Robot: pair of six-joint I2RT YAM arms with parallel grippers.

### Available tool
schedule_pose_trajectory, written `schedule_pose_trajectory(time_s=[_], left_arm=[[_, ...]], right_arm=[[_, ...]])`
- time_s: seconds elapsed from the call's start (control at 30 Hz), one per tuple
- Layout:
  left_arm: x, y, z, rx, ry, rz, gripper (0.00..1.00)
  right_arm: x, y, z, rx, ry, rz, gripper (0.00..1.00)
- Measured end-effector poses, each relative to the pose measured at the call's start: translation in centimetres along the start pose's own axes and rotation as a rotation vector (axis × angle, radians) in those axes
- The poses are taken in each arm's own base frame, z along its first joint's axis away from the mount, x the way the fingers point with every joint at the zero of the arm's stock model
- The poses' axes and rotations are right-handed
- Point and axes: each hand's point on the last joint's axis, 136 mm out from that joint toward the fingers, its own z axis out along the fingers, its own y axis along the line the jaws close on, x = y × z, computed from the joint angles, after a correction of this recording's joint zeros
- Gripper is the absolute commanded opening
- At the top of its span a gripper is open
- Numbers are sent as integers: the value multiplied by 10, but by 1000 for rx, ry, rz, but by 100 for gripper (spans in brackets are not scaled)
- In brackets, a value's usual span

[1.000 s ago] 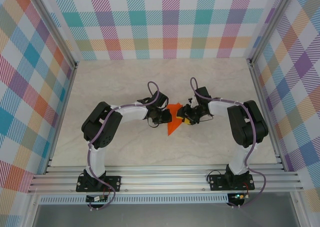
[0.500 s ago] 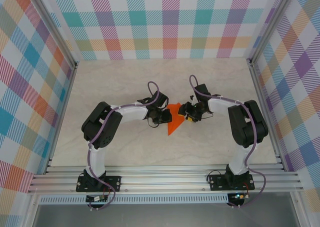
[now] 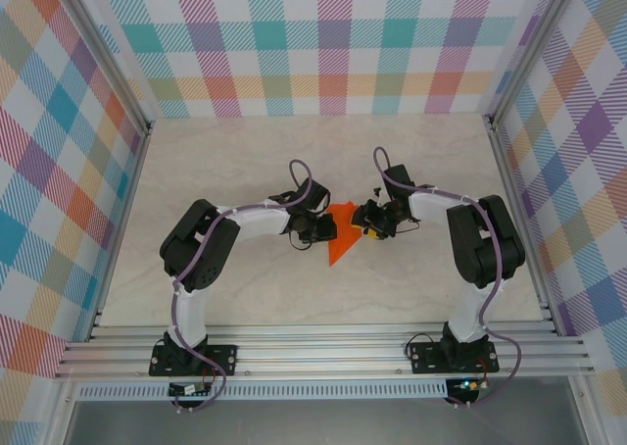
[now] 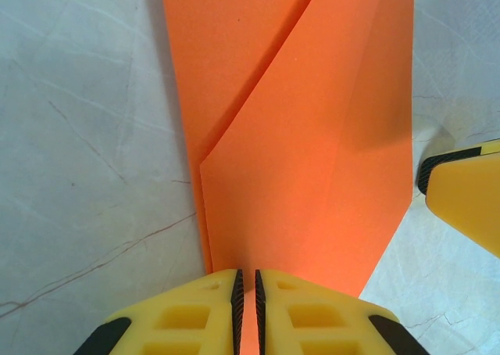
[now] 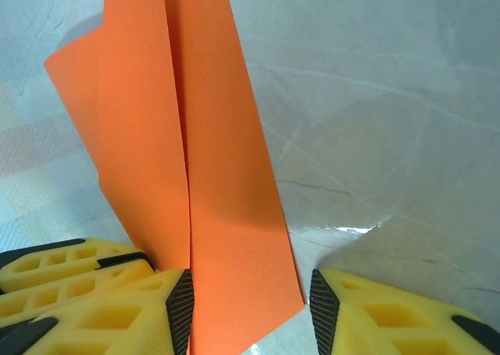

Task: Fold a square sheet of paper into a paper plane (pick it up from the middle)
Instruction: Turn over the paper at the center of the table.

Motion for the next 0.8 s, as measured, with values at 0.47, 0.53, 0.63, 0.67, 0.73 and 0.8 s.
schedule_pose_trajectory(time_s=[0.47, 0.53, 0.63, 0.67, 0.73, 0.8], left_arm=[[0, 0, 0, 0, 0, 0, 16], [0, 0, 0, 1, 2, 0, 16], [1, 0, 1, 2, 3, -1, 16], [1, 0, 1, 2, 3, -1, 16], [1, 0, 1, 2, 3, -1, 16], [0, 0, 0, 2, 3, -2, 16]], right_arm=[[11, 6, 4, -9, 20, -25, 41], [17, 7, 7, -10, 34, -32, 41], [18, 7, 7, -15, 34, -35, 42], [19, 7, 7, -15, 34, -36, 42], [18, 8, 7, -17, 32, -37, 43], [19, 9, 7, -24, 32, -36, 45]])
